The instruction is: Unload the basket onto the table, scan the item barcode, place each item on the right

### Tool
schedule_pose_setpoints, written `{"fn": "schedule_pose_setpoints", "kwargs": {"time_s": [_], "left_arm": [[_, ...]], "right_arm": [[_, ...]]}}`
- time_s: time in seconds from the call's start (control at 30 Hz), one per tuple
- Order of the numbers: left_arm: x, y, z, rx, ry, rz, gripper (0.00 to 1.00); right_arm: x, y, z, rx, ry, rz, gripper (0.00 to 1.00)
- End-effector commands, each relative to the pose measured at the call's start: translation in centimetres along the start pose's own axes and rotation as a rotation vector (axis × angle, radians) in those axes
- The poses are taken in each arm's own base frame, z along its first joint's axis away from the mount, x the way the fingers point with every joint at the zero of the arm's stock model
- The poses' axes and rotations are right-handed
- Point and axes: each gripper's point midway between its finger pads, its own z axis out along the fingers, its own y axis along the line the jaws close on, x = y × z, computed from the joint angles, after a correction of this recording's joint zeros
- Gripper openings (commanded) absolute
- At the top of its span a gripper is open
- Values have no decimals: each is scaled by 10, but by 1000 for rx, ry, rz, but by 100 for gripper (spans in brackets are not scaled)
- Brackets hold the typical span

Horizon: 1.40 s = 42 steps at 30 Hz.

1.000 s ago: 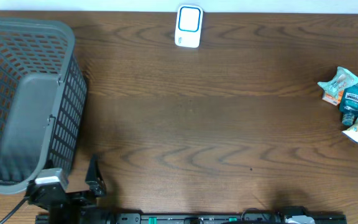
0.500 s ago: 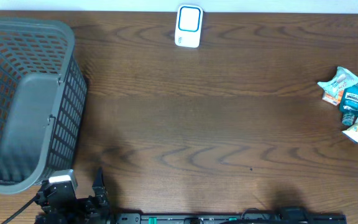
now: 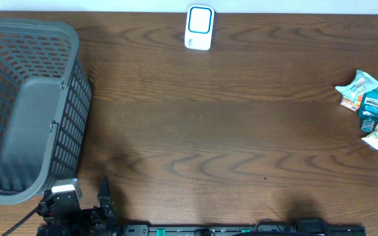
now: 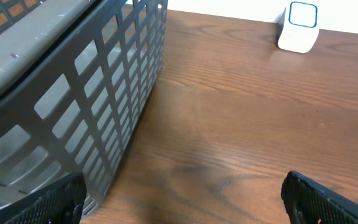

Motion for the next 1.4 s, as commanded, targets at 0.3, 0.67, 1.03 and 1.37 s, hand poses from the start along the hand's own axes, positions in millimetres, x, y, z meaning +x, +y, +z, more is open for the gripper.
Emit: {"fn": "schedule_pose_setpoints", "kwargs": {"time_s": [0.3, 0.67, 1.03, 1.37], "left_arm": [[-1, 2, -1, -9, -4, 15, 98], [-1, 2, -1, -9, -4, 15, 98], [-1, 2, -1, -9, -4, 15, 98], [-1, 2, -1, -9, -4, 15, 98]], "right_arm": [[28, -16, -7, 45, -32, -11, 99], [68, -29, 49, 4, -108, 81, 99], [106, -47, 132, -34, -288, 111, 99], [166, -70, 211, -69, -361, 124, 99]]}}
